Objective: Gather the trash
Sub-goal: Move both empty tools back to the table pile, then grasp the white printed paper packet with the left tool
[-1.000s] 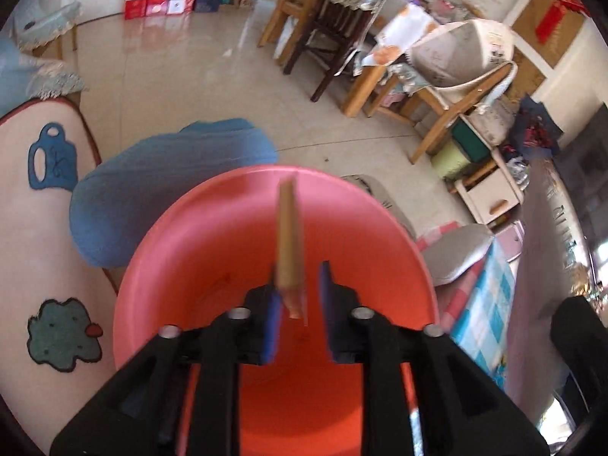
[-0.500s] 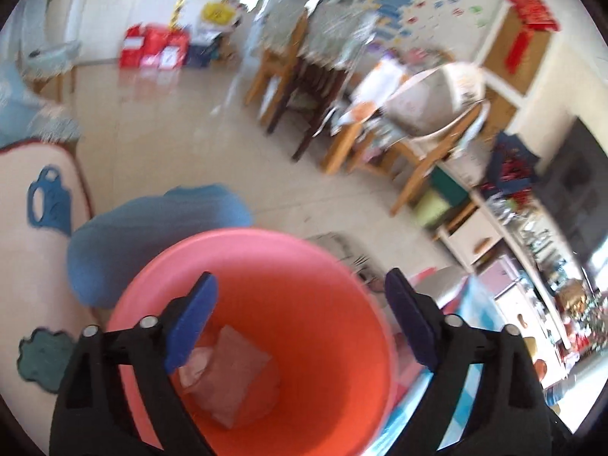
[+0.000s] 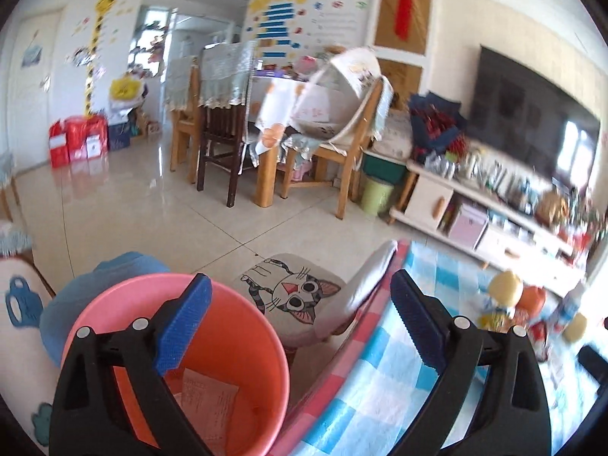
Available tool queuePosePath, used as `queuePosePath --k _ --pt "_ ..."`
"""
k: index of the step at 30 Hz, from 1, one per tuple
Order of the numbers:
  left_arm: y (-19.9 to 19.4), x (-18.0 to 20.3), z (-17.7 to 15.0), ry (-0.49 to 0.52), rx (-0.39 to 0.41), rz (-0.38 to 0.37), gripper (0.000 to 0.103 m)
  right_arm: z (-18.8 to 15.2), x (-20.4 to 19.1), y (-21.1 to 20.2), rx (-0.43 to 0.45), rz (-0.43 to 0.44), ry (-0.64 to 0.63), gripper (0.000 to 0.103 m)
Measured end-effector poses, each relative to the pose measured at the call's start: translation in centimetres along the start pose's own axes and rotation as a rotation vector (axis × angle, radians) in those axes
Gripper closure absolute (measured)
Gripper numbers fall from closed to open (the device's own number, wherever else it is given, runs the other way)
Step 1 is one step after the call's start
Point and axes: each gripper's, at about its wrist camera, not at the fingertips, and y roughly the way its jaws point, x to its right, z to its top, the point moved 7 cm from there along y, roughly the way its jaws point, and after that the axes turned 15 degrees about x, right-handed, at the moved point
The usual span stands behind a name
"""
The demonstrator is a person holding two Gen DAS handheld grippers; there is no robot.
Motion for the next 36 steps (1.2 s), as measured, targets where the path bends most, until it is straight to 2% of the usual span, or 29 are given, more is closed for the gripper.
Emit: queuePosePath --k 5,9,20,24,29,36 --pt "-0.5 3.6 0.0 0.089 -0.007 -0.055 0.008 0.2 5.3 -1.3 0.031 -0.123 0.005 0.005" --pt "-1.1 6.3 -0.4 0.138 0.011 -0.097 0.008 -0.4 9.1 -2.0 0.023 -0.178 0.061 0.005" --pt "-2.4 13.9 -2.5 0.206 -0.027 -0.251 0.008 -1.7 14.6 -3.6 -0.002 -0.224 0.099 0.005" --pt "-2.8 17.0 -4.0 0.234 -0.079 -0.327 0.008 -2.3 16.8 -3.8 -0.015 -0.238 0.132 0.005" --pt "-4.0 21.0 -5.6 0.281 -0.106 -0.422 0.008 -2.8 19.3 -3.9 -0.038 -0.250 0.172 0.005" --pt "-5.3 25.4 -8.0 0.339 -0.148 -0.510 0.008 -4.0 22.6 -3.5 -0.066 -0.280 0.211 0.005"
